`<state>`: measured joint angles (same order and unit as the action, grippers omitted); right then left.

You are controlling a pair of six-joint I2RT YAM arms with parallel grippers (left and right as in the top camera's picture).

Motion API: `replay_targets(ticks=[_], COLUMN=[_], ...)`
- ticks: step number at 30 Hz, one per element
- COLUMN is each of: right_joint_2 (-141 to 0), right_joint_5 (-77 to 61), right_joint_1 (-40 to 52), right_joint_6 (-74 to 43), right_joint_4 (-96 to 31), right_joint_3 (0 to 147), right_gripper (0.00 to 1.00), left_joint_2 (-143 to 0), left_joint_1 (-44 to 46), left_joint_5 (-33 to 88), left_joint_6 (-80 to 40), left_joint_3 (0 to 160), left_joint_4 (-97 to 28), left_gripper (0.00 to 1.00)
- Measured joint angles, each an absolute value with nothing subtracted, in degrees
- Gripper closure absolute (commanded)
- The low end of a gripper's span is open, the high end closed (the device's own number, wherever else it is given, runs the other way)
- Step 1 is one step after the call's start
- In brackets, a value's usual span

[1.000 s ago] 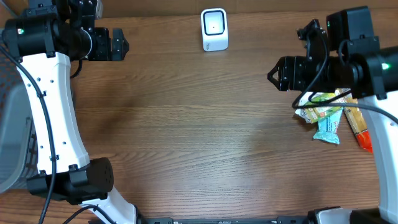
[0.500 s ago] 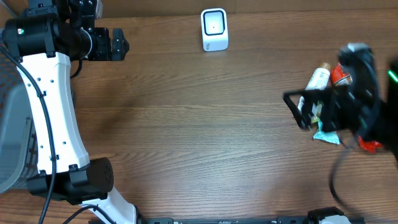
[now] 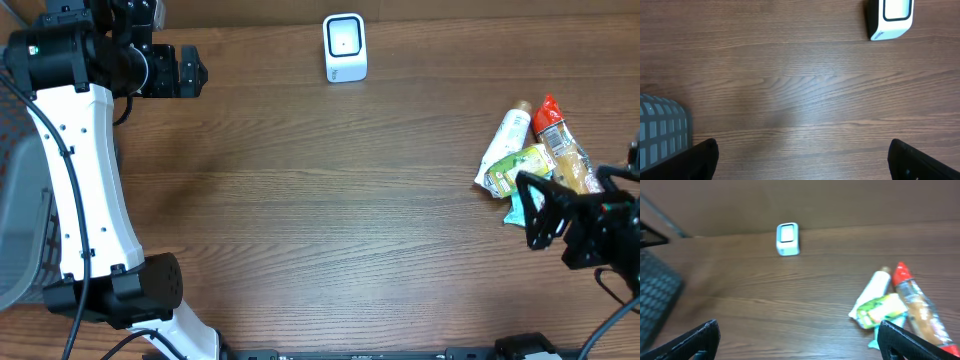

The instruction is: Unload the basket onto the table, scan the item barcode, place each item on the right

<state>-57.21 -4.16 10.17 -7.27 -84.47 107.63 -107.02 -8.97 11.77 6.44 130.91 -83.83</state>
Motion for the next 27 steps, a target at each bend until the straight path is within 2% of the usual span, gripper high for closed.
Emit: replay_targets(ticks=[4, 8, 16, 19, 27], right_joint_2=[-57.4, -55.2, -41.2, -33.6, -13.7], right_joint_5=[-2.0, -1.2, -1.0, -1.1, -1.5], right_joint_1=[10.2, 10.2, 10.2, 10.0, 8.8], right_joint_6=[-6.7, -5.7, -3.3, -2.8, -1.9], right_joint_4=[-81.6, -67.4, -25.4, -13.4, 1.8], right_joint_3=[106.7, 98.1, 56.6, 42.5, 14.5], right_gripper=[0.00, 0.00, 0.00, 0.00, 0.00], left_joint_2=[-107.0, -107.0, -107.0, -107.0, -107.0], left_joint_1=[-9.0, -9.0, -9.0, -9.0, -9.0], left_joint_5=[11.8, 11.7, 11.7, 11.7, 11.7], left_joint_6=[6.4, 6.4, 6.4, 6.4, 6.4], left_joint_3=[130.9, 130.9, 130.9, 130.9, 130.9], left_joint_4=[-83.8, -83.8, -83.8, -83.8, -83.9], left_gripper=[0.00, 0.00, 0.00, 0.00, 0.00])
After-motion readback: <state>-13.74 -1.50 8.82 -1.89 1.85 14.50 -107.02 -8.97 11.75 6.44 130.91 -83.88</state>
